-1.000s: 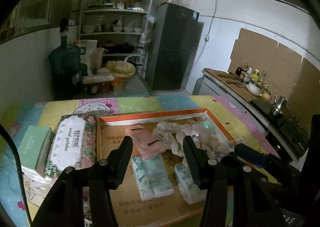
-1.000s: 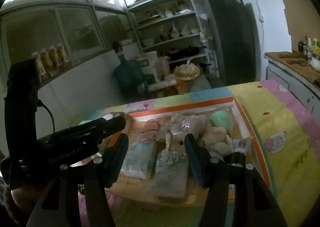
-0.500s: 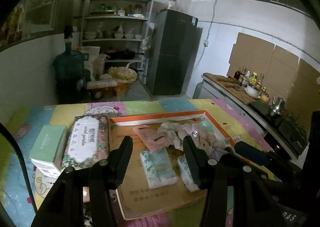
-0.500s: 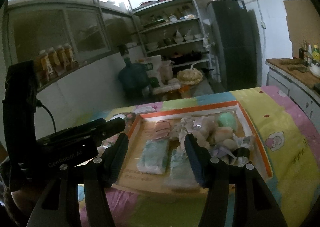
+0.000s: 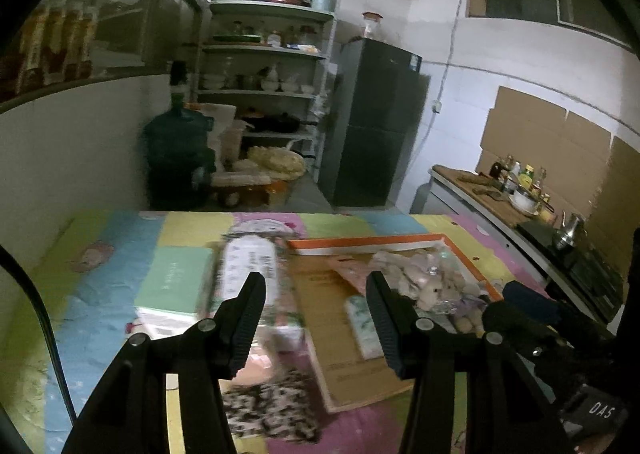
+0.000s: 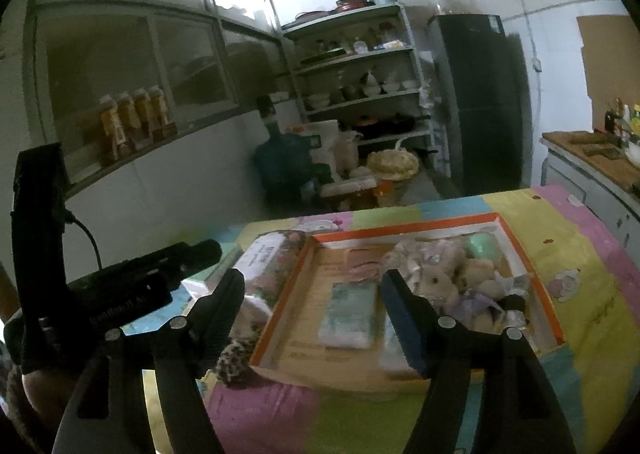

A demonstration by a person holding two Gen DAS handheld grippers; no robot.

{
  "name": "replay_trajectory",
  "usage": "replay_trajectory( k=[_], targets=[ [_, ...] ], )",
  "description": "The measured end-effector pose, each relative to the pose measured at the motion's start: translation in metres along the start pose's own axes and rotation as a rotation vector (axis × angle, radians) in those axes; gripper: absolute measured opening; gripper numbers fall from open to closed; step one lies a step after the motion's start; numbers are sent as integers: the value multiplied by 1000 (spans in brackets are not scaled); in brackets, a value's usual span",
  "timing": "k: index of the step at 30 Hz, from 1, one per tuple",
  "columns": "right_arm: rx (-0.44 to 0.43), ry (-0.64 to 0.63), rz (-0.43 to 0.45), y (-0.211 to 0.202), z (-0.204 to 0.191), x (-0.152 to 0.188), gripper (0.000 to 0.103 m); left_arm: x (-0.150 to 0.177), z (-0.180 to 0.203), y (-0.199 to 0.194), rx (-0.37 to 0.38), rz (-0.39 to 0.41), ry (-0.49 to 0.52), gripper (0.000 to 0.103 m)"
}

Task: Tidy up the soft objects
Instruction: 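Withdraw both tools from the box lid back toward the remaining items, then grasp the leopard-print scrunchie with right tool while left tool grasps the bagged bread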

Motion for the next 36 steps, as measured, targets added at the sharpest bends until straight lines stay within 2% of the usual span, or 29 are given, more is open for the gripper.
replay_trajectory(
  k=[15, 24, 29, 36],
  targets=[
    [-87, -131, -15, -1, -82, 27, 74, 14, -85, -59, -95, 47, -83, 52],
    [-193, -206, -114, 23, -142, 74, 74, 32, -124, -73, -114, 44, -140, 52],
    [-204, -200, -187, 41, -153, 98, 74, 40, -135, -75, -107, 37, -163, 52],
    [-146, -196, -248, 68, -151, 113, 74, 46, -146, -73, -85, 28, -190, 52]
  ],
)
Point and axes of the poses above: each gripper's, at about its wrist camera, not at the fingertips, and y roughly the way its jaws point, z to its right, x to its underside, the point moved 10 cm from there along y, roughly the way its jaws point, and after that the axes turned 13 degrees about x, right-handed, at the moved point
